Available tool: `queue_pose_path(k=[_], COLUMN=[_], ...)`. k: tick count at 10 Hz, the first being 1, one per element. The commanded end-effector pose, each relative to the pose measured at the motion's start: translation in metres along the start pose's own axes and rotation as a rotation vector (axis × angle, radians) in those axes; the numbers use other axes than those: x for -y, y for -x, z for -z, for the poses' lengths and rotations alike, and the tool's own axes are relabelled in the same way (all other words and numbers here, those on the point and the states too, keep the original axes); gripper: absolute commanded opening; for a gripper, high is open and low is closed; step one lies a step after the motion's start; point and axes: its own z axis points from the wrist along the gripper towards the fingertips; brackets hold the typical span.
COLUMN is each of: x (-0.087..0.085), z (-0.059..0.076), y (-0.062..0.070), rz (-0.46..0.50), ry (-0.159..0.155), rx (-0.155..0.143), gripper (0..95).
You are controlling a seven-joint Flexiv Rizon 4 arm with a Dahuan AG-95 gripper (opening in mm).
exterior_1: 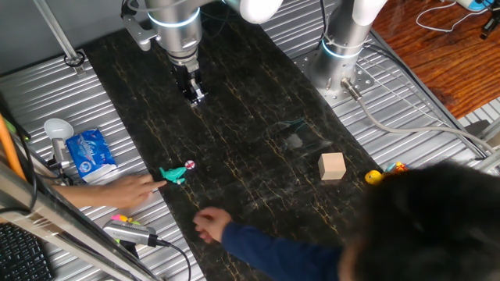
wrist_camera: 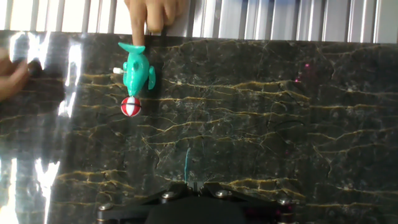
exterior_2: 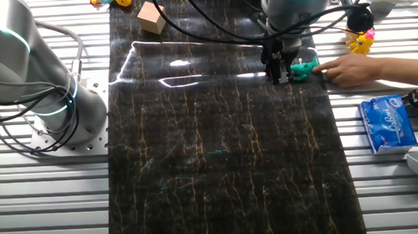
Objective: Grasp the moving object
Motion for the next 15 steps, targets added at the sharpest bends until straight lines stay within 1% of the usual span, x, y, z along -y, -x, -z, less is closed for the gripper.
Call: queue_pose_path(k=[1,3,9,15], x=[0.0,-0.0001,-0.0002,-0.0002], z=[0.0,0.0002,0.0002,0.0002], y=[0.0002,0.0002,0.0003,0.0003], rz=[0.001,0.001,0.03,0.043], ry=[0.001,0.001,-0.002,-0.002], rx=[0.003,0.013,0.01,0.019], gripper=[0.0,0.0,0.0,0.0])
